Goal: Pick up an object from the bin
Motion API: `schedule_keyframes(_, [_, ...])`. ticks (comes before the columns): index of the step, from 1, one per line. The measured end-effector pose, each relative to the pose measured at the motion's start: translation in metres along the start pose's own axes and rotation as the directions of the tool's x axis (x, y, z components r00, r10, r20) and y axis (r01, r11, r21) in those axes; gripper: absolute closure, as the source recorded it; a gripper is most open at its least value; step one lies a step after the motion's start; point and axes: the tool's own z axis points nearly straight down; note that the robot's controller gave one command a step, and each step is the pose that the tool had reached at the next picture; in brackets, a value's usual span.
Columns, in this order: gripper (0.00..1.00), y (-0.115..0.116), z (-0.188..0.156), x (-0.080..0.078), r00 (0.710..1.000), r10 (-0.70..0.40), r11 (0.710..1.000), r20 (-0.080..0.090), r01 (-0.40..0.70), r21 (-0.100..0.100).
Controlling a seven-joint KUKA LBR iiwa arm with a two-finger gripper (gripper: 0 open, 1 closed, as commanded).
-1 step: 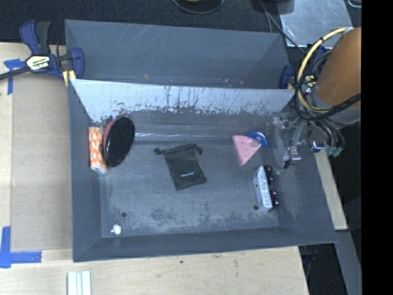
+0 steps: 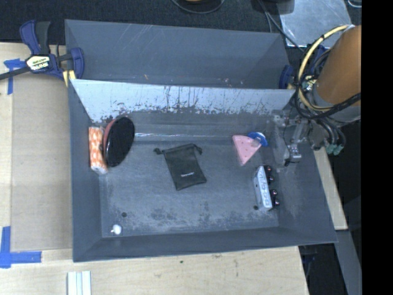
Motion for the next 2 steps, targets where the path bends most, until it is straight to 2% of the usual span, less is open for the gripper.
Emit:
schedule_keyframes(1, [0.00,0.059,0.080,-0.030,0.994,0.112,0.994,-0.002,-0.112,-0.001])
schedule_keyframes(2, [0.00,0.060,0.072,-0.046,0.993,-0.117,0.993,0.000,0.117,0.000])
